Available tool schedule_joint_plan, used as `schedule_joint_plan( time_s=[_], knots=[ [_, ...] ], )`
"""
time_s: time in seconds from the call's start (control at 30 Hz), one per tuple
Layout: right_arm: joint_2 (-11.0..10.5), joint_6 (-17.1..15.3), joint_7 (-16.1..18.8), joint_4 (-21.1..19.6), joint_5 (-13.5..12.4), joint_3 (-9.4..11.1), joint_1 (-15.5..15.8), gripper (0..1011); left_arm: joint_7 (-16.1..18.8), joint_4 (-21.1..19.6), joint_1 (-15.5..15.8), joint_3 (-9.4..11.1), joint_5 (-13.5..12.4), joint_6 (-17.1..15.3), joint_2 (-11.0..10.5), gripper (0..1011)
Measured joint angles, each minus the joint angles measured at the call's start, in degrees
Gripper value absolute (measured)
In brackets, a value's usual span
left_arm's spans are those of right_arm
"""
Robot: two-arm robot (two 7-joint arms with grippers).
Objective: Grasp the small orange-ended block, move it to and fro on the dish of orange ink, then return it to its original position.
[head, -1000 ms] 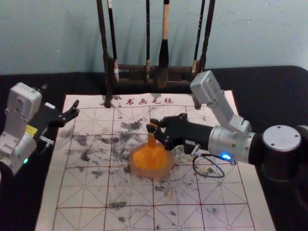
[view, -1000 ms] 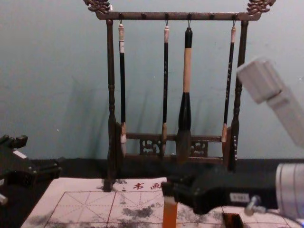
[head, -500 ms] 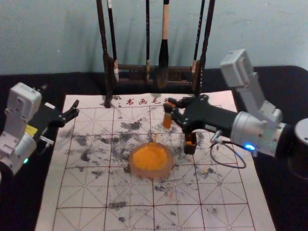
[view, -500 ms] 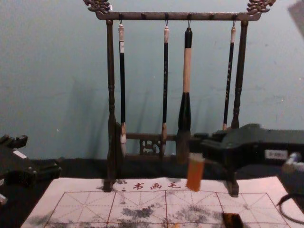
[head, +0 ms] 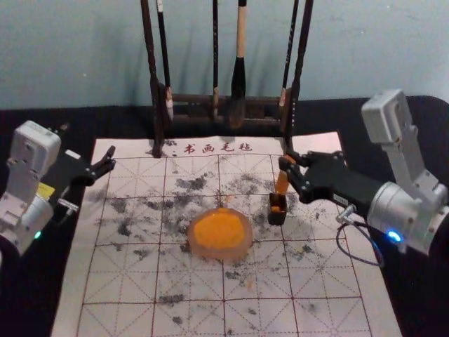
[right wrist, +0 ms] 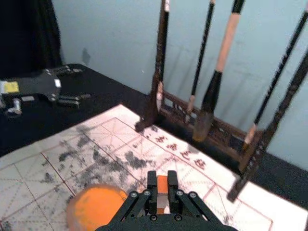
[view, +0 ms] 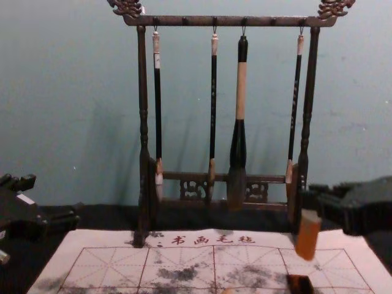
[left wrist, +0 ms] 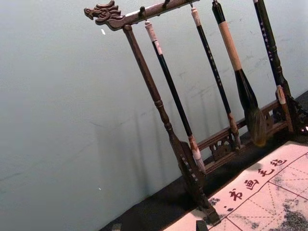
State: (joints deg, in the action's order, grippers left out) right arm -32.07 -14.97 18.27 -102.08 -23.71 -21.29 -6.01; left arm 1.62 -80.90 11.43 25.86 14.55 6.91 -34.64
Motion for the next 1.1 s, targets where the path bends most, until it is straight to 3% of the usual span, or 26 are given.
schedule_joint_plan(
  time_s=[0.37, 1.1],
  knots=[
    [2.6, 1.1, -2.9, 1.0, 3.0, 0.8, 3.1, 107, 0.0, 0.0, 0.0, 0.0, 0.0, 0.0, 0.0, 1001],
    [6.5, 1.4, -1.9, 4.7, 7.1, 1.1, 2.2, 107, 0.0, 0.0, 0.0, 0.0, 0.0, 0.0, 0.0, 1001]
  ],
)
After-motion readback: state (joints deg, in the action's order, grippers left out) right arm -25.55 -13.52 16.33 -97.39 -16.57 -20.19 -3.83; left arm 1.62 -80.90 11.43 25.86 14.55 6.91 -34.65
